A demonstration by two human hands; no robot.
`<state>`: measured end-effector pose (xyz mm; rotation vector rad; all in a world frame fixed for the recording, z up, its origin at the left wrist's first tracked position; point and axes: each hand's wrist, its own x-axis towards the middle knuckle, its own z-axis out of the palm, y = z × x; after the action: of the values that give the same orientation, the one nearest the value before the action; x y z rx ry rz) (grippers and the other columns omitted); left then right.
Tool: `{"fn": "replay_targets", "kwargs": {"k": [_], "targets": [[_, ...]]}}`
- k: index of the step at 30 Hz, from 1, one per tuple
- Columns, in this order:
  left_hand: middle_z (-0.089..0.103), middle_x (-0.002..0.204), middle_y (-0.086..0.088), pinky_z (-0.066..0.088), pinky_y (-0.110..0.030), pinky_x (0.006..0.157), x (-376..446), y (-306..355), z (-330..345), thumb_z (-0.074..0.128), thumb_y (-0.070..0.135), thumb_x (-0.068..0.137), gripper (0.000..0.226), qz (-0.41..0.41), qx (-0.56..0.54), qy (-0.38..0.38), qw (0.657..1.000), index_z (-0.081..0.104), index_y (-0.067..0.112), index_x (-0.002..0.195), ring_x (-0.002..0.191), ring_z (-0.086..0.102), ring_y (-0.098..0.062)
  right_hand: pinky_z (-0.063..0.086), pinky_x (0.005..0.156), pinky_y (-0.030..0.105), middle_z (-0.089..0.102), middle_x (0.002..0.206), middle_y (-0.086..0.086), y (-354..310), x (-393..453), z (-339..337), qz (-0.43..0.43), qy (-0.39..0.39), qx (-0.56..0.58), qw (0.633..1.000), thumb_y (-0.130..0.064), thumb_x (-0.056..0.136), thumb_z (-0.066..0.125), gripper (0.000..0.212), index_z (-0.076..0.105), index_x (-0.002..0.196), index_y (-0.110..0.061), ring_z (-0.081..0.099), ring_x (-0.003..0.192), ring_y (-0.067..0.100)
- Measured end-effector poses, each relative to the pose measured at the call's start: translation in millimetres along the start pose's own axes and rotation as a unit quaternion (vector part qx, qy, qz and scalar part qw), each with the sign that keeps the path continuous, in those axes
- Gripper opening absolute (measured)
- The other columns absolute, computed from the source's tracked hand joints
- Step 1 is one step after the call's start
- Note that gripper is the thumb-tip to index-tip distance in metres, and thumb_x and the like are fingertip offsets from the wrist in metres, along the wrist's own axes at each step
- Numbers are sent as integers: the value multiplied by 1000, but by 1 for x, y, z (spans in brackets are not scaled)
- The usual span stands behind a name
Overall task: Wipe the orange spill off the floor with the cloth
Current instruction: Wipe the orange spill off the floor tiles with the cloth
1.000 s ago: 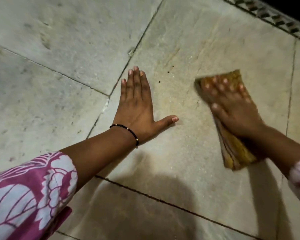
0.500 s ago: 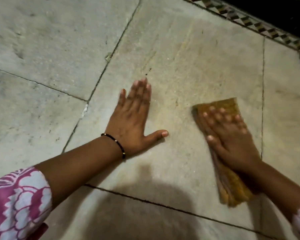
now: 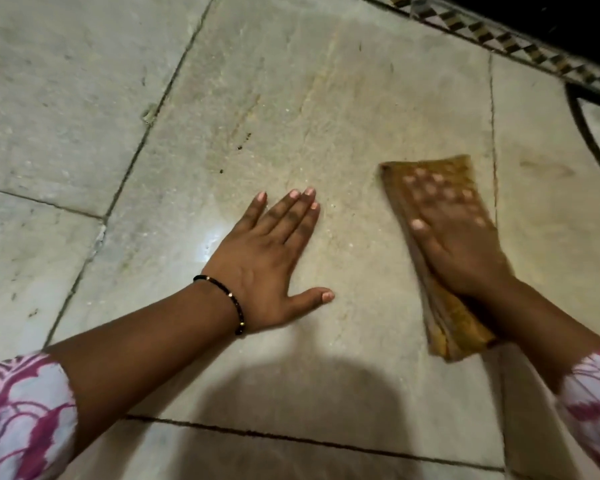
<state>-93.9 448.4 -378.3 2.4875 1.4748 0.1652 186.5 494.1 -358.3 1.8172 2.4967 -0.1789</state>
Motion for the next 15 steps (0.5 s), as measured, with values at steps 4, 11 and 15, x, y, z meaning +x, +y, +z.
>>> {"fn": "replay_targets", "kwargs": {"k": [4,11,15], "targets": [[-4,159,-7,-3,-46,118,1,1,-1,16,78,80,100,0,6,1,1000,0,10,151,146,-7,-18,0,117,45,-3,160,-7,49,56,-7,163,16,8,986,-49,97,10,57,-2,150,-33,-3,145,12],[-1,159,-8,0,-46,118,1,1,-1,19,77,81,99,8,3,3,1000,5,9,151,146,-4,-19,-1,116,47,1,160,-2,-55,148,-1,48,1,37,998,-43,99,16,54,6,151,-30,2,146,22],[-2,159,-8,-2,-45,117,1,0,-3,20,77,82,98,5,-7,-4,1000,5,9,151,146,-6,-18,-4,115,41,-2,159,-10,-46,71,0,-81,-3,1,997,-45,96,11,56,1,150,-34,-4,145,11]]}}
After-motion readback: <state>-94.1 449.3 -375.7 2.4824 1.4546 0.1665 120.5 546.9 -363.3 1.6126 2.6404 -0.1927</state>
